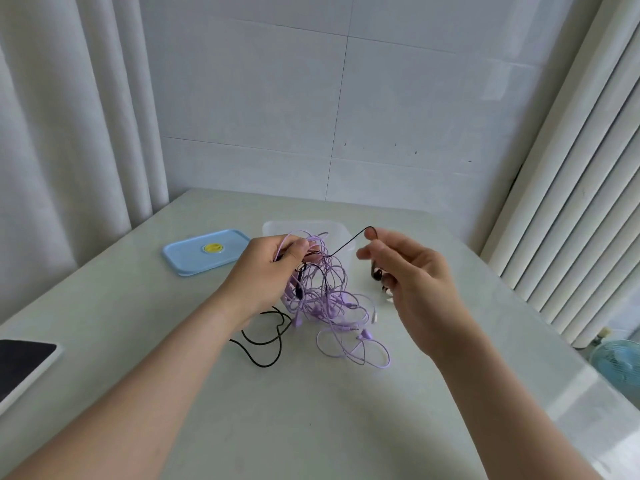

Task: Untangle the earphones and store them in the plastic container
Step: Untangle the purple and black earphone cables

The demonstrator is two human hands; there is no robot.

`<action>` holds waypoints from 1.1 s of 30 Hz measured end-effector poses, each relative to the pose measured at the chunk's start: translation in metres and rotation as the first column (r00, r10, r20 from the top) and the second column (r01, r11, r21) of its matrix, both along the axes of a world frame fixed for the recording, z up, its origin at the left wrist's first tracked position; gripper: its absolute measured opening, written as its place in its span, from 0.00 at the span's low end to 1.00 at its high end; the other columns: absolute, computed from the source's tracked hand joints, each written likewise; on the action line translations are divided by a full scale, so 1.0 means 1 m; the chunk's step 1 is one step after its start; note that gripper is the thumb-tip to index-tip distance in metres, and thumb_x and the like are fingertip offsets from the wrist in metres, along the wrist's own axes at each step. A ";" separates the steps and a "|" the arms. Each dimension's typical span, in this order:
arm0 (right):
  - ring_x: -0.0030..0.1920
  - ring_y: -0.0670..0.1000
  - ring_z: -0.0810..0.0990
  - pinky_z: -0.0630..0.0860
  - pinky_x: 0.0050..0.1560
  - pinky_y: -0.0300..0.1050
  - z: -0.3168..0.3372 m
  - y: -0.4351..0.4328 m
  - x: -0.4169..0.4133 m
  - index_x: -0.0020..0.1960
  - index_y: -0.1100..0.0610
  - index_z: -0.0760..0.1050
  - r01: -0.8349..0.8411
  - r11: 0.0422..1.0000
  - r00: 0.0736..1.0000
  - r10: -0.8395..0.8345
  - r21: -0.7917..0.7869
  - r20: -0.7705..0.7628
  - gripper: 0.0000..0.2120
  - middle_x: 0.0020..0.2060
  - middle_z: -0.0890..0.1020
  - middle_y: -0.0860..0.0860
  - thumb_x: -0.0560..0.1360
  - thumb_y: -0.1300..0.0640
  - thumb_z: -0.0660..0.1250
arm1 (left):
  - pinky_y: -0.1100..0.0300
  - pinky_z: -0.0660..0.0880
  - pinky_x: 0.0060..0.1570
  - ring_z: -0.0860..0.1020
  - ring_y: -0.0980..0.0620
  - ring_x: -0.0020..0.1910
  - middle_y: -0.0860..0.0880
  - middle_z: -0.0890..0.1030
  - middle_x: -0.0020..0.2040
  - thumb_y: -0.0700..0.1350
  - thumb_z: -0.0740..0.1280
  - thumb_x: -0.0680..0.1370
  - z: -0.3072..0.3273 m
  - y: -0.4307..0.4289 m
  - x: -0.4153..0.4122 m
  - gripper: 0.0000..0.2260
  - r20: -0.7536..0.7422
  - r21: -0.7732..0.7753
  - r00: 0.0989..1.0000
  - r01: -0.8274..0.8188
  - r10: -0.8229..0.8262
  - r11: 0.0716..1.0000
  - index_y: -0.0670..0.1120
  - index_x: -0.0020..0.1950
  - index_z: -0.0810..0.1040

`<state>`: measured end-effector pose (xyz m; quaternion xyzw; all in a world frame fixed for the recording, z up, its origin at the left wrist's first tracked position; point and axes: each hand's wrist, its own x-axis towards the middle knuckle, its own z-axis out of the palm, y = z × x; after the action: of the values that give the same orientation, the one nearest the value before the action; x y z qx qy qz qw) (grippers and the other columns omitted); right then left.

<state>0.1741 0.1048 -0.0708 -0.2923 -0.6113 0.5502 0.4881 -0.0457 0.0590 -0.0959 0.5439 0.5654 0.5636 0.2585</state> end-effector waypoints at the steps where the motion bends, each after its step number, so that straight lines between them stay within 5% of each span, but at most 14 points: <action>1: 0.48 0.50 0.80 0.69 0.52 0.46 0.001 -0.001 0.001 0.62 0.53 0.84 -0.020 1.000 0.999 0.020 -0.001 -0.040 0.10 0.51 0.89 0.53 0.81 0.58 0.71 | 0.59 0.77 0.54 0.84 0.60 0.48 0.55 0.88 0.52 0.49 0.62 0.87 0.000 0.001 0.000 0.13 0.031 -0.009 0.999 0.010 -0.010 1.000 0.50 0.58 0.87; 5: 0.43 0.55 0.84 0.75 0.43 0.41 0.004 -0.008 -0.001 0.68 0.52 0.77 -0.011 0.997 1.000 0.013 0.082 -0.021 0.18 0.52 0.89 0.56 0.81 0.65 0.69 | 0.56 0.78 0.46 0.82 0.53 0.40 0.57 0.84 0.42 0.50 0.62 0.87 0.003 0.000 0.001 0.13 0.138 -0.043 0.990 0.047 -0.041 0.998 0.51 0.58 0.87; 10: 0.29 0.59 0.81 0.71 0.29 0.45 0.001 -0.014 -0.005 0.60 0.49 0.74 0.050 0.975 0.979 -0.091 0.215 0.185 0.20 0.40 0.85 0.56 0.78 0.71 0.61 | 0.58 0.80 0.42 0.81 0.50 0.41 0.50 0.81 0.43 0.48 0.63 0.87 0.008 -0.004 0.003 0.12 0.216 -0.056 0.970 0.124 -0.109 0.991 0.47 0.59 0.86; 13: 0.25 0.54 0.80 0.71 0.29 0.43 -0.007 -0.015 -0.011 0.49 0.49 0.83 0.002 0.939 0.905 -0.147 0.343 0.399 0.18 0.37 0.83 0.48 0.79 0.68 0.60 | 0.55 0.80 0.44 0.81 0.48 0.41 0.45 0.81 0.43 0.48 0.63 0.87 0.008 -0.005 0.004 0.12 0.202 -0.046 0.969 0.152 -0.140 0.987 0.46 0.61 0.85; 15: 0.22 0.46 0.75 0.67 0.30 0.32 -0.014 -0.016 -0.017 0.49 0.50 0.86 0.018 0.907 0.855 -0.232 0.421 0.464 0.15 0.30 0.80 0.37 0.79 0.65 0.64 | 0.55 0.79 0.44 0.81 0.49 0.40 0.45 0.82 0.43 0.49 0.64 0.87 0.009 -0.005 0.005 0.12 0.171 -0.036 0.973 0.162 -0.154 0.986 0.47 0.61 0.86; 19: 0.35 0.38 0.78 0.66 0.39 0.31 -0.022 -0.016 -0.024 0.48 0.45 0.83 0.135 0.808 0.782 -0.442 0.573 0.439 0.04 0.39 0.83 0.38 0.76 0.54 0.74 | 0.48 0.78 0.55 0.84 0.51 0.45 0.53 0.86 0.45 0.52 0.67 0.85 0.010 -0.007 0.006 0.12 0.098 -0.023 0.978 0.186 -0.182 0.982 0.48 0.60 0.87; 22: 0.36 0.36 0.78 0.65 0.38 0.27 -0.025 -0.013 -0.024 0.51 0.42 0.80 0.158 0.772 0.767 -0.489 0.616 0.416 0.07 0.44 0.83 0.40 0.76 0.51 0.76 | 0.47 0.77 0.67 0.85 0.45 0.58 0.50 0.88 0.55 0.53 0.68 0.84 0.011 -0.008 0.008 0.12 0.098 -0.027 0.968 0.232 -0.229 0.972 0.51 0.62 0.87; 28: 0.30 0.39 0.77 0.67 0.35 0.29 -0.021 -0.011 -0.022 0.47 0.50 0.88 0.126 0.765 0.815 -0.443 0.631 0.375 0.04 0.39 0.85 0.38 0.77 0.58 0.76 | 0.63 0.80 0.57 0.85 0.54 0.55 0.49 0.88 0.56 0.55 0.69 0.80 0.012 -0.009 0.009 0.13 0.121 0.000 0.967 0.226 -0.224 0.974 0.52 0.60 0.86; 33: 0.34 0.36 0.80 0.67 0.38 0.26 -0.022 -0.004 -0.020 0.47 0.52 0.87 0.173 0.793 0.802 -0.458 0.585 0.383 0.04 0.34 0.81 0.30 0.79 0.59 0.75 | 0.63 0.77 0.64 0.84 0.55 0.61 0.52 0.87 0.59 0.44 0.72 0.81 0.010 -0.007 0.005 0.13 0.116 -0.021 0.961 0.256 -0.252 0.966 0.49 0.66 0.83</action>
<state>0.1542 0.1009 -0.0931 -0.3840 -0.7827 0.1732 0.4582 -0.0404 0.0517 -0.0858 0.5749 0.4854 0.5451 0.3698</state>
